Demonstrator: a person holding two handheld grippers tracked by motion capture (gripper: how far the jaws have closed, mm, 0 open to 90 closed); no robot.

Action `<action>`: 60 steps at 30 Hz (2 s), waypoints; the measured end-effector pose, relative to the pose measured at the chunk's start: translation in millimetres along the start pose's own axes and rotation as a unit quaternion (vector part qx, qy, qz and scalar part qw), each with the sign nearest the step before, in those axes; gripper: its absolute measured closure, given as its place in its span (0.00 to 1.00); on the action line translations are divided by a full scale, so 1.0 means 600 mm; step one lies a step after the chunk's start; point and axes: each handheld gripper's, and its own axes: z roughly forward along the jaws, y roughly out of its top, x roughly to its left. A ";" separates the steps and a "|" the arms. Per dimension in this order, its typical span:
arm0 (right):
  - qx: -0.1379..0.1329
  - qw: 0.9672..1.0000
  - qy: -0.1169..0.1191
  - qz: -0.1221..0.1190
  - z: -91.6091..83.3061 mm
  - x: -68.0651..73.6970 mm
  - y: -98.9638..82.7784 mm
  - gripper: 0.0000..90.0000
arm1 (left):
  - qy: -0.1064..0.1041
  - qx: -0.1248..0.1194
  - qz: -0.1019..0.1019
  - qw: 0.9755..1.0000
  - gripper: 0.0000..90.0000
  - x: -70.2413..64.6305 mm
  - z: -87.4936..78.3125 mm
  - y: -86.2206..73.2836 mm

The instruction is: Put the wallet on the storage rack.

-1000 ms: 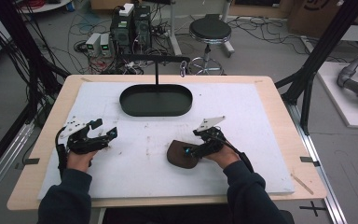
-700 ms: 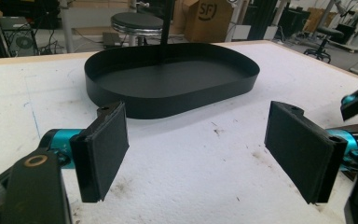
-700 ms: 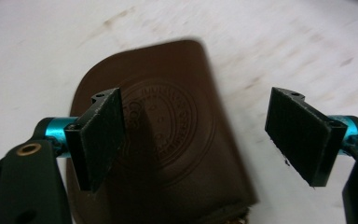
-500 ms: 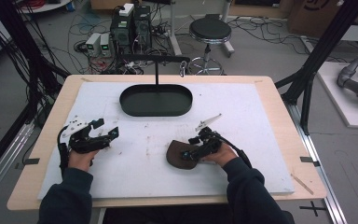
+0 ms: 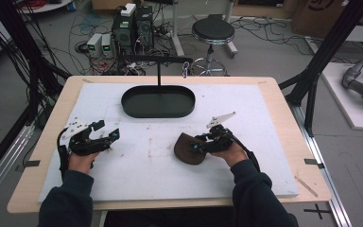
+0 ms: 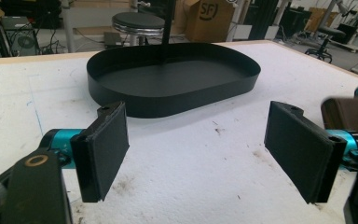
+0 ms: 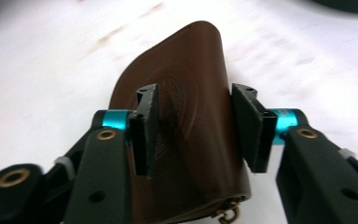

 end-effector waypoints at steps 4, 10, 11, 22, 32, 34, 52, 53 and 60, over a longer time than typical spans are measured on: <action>-0.025 0.997 -0.066 -0.010 -0.022 -0.005 0.003 0.69 | 0.000 0.000 -0.001 1.000 0.24 0.000 0.001 0.000; -0.042 0.987 -0.150 -0.045 -0.037 0.005 0.009 0.72 | 0.002 0.000 -0.001 1.000 0.24 0.001 0.001 0.000; -0.043 0.984 -0.162 -0.051 -0.038 0.007 0.010 0.73 | 0.001 0.000 -0.002 1.000 0.24 0.001 0.001 0.001; -0.051 0.979 -0.186 -0.060 -0.042 0.014 0.011 0.73 | 0.001 -0.003 -0.003 1.000 0.24 0.001 0.002 0.001; -0.049 0.987 -0.142 -0.054 -0.038 0.021 0.010 0.68 | 0.001 -0.002 -0.002 1.000 0.24 0.001 0.001 0.002; -0.052 0.987 -0.143 -0.052 -0.038 0.020 0.010 0.66 | 0.002 -0.003 -0.003 1.000 0.24 0.001 0.001 0.002; -0.054 0.990 -0.128 -0.031 -0.028 0.021 -0.001 0.39 | 0.000 -0.002 -0.002 1.000 0.24 0.001 0.001 0.002; -0.045 0.991 -0.120 -0.028 -0.021 0.019 -0.003 0.37 | 0.000 -0.002 -0.002 1.000 0.24 0.001 0.001 0.001; -0.023 0.994 -0.106 -0.033 -0.005 0.017 0.002 0.58 | -0.001 -0.005 -0.001 1.000 0.24 0.001 0.000 0.002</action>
